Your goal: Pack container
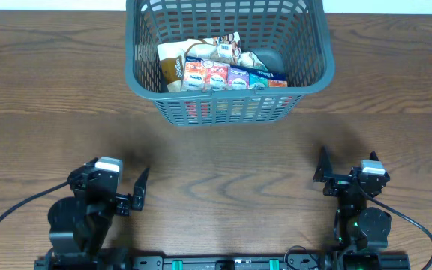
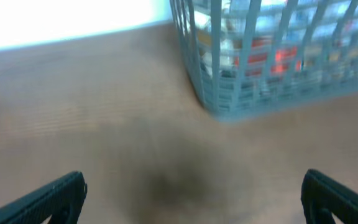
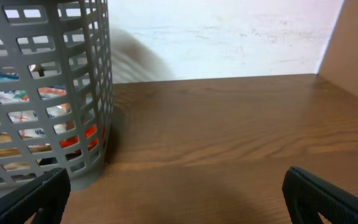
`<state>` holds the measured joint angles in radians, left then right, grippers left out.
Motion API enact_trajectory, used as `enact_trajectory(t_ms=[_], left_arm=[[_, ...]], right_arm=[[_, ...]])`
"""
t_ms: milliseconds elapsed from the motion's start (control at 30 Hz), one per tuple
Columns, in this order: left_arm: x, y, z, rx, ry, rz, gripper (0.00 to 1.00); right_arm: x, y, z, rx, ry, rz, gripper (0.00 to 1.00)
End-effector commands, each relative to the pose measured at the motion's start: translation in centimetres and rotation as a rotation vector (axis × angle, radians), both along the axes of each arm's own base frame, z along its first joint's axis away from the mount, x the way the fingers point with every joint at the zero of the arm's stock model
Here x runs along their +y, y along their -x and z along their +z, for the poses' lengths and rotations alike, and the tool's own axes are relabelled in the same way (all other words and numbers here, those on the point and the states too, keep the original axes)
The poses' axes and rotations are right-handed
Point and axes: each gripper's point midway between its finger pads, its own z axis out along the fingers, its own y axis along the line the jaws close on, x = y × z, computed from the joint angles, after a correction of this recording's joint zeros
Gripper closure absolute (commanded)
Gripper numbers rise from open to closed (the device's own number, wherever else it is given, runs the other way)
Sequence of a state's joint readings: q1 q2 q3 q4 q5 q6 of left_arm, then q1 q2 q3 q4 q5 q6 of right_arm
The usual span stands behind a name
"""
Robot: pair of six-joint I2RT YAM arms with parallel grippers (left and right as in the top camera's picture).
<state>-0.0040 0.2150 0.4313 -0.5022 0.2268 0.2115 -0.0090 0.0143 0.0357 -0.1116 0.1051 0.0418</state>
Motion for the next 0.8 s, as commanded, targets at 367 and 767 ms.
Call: enact_trajectory(t_ms=[367, 767], left_arm=[[2.2, -3.4, 1.4, -0.326, 0.016, 0.139, 0.01], [2.2, -3.7, -0.8, -0.4, 0.028, 0.151, 0.01]], right_arm=[[0.1, 0.0, -0.2, -0.002, -0.005, 0.004, 0.01], [0.1, 0.0, -0.2, -0.002, -0.005, 0.004, 0.01]])
